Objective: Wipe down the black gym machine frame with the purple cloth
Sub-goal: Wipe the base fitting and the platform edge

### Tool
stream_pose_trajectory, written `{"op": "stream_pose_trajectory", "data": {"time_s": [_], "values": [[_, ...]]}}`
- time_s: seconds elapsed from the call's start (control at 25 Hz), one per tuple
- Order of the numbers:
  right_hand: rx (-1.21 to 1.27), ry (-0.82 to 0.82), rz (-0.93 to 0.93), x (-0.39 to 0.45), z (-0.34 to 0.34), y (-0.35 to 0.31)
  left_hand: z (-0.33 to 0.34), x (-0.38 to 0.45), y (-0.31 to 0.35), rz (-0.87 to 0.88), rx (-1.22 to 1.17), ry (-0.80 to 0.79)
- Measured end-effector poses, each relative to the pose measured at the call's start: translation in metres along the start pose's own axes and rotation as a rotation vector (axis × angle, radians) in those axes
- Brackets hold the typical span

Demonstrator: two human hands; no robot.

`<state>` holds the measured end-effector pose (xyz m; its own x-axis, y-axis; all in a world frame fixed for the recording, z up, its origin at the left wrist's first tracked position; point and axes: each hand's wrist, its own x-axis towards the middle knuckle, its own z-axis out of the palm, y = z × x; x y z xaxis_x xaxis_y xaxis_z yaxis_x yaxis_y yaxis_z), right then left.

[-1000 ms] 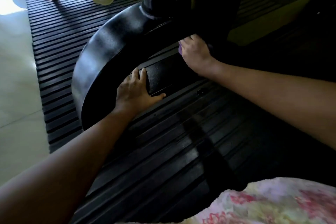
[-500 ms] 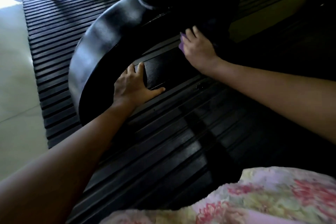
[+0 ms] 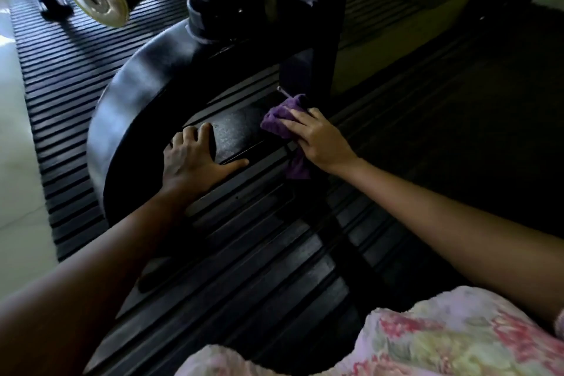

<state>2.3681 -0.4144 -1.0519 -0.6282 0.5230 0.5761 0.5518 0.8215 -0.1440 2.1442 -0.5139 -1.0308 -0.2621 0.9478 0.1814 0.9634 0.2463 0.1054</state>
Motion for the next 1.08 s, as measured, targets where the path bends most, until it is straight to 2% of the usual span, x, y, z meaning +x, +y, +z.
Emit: {"op": "stream_pose_trajectory", "data": {"time_s": [0.08, 0.16, 0.2, 0.28, 0.44, 0.52, 0.56, 0.68, 0.76, 0.84, 1.0, 1.08], "values": [[-0.009, 0.014, 0.041, 0.004, 0.001, 0.0, -0.004, 0.002, -0.002, -0.042, -0.082, -0.067], [-0.005, 0.076, 0.188, 0.013, 0.008, -0.016, -0.007, 0.006, -0.006, -0.117, -0.221, -0.114], [0.011, 0.114, 0.266, 0.015, 0.015, -0.028, -0.007, 0.008, -0.008, -0.139, -0.287, -0.109], [0.067, 0.078, 0.331, 0.013, 0.028, -0.061, -0.004, 0.009, -0.01, -0.154, -0.382, -0.07], [0.116, 0.031, 0.108, 0.004, 0.046, -0.107, 0.0, 0.009, -0.013, -0.169, -0.471, 0.007], [0.043, 0.011, -0.014, 0.005, 0.043, -0.088, 0.0, 0.009, -0.013, -0.167, -0.445, 0.007], [0.002, 0.011, -0.002, 0.005, 0.039, -0.071, -0.001, 0.009, -0.012, -0.153, -0.418, -0.001], [-0.044, 0.158, 0.237, 0.002, 0.024, -0.014, -0.003, 0.008, -0.006, -0.022, -0.253, -0.06], [0.023, 0.2, 0.302, -0.011, 0.025, -0.008, -0.003, 0.006, -0.002, 0.042, -0.136, -0.101], [0.144, 0.268, 0.401, -0.021, 0.028, -0.019, -0.003, 0.007, -0.002, 0.034, -0.083, -0.117], [0.464, 0.612, 1.006, 0.009, 0.029, -0.018, 0.0, 0.014, 0.0, 0.0, -0.016, -0.163], [0.493, 0.692, 1.118, 0.025, 0.032, -0.036, 0.001, 0.014, 0.002, -0.001, 0.013, -0.169]]}}
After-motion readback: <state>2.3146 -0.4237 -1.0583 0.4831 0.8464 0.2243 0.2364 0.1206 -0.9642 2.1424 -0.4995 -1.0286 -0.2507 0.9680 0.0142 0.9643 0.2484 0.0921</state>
